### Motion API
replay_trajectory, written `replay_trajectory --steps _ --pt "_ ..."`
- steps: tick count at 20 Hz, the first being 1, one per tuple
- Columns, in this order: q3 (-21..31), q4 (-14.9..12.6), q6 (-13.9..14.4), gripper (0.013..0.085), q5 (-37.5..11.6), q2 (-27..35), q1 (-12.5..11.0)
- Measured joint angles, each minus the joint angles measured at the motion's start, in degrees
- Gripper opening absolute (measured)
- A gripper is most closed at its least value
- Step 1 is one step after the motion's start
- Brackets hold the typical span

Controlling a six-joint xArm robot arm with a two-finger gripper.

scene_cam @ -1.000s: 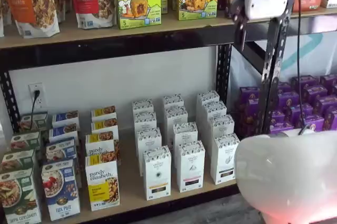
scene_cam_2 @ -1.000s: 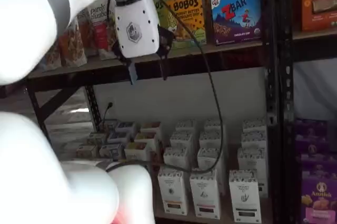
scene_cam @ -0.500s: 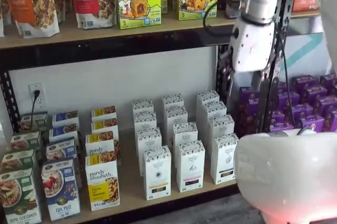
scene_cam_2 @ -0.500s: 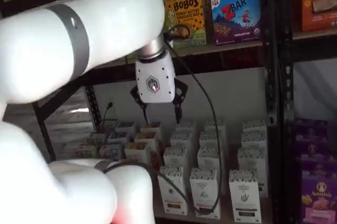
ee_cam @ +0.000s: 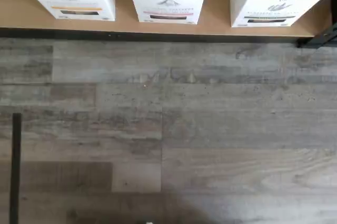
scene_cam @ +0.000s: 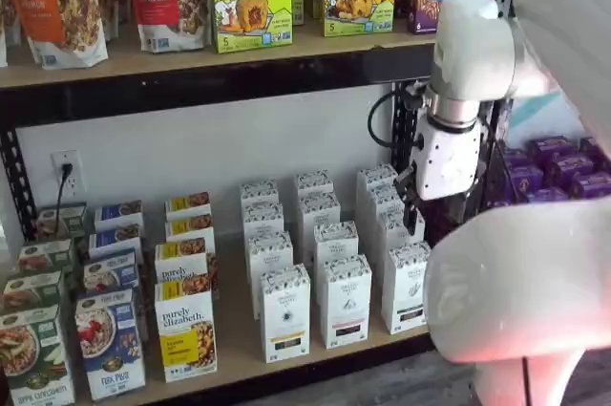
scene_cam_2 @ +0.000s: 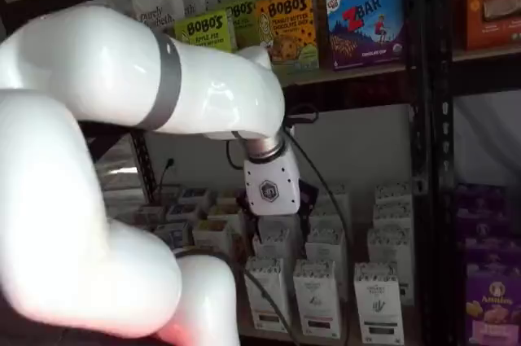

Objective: Pick up the white box with a green strip in the middle, on the bottom shelf, the sixth box from the left

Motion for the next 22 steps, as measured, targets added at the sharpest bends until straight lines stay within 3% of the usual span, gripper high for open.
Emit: replay_trajectory --steps 4,9,12,18,22 --pt "0.82 0.22 -1.9 0.085 -7.86 7.07 -1.73" --pt "0.5 -2.41 -0.82 0.085 -16.79 16.54 -2.58" --pt "-1.17 -0.95 -2.3 0.085 -19.36 22.68 -2.85" --pt "-5.4 -4.41 -0.07 0.085 -31.86 38.2 -3.82" --pt "-9.53 -6.39 1.61 0.085 -36.23 46.06 -4.03"
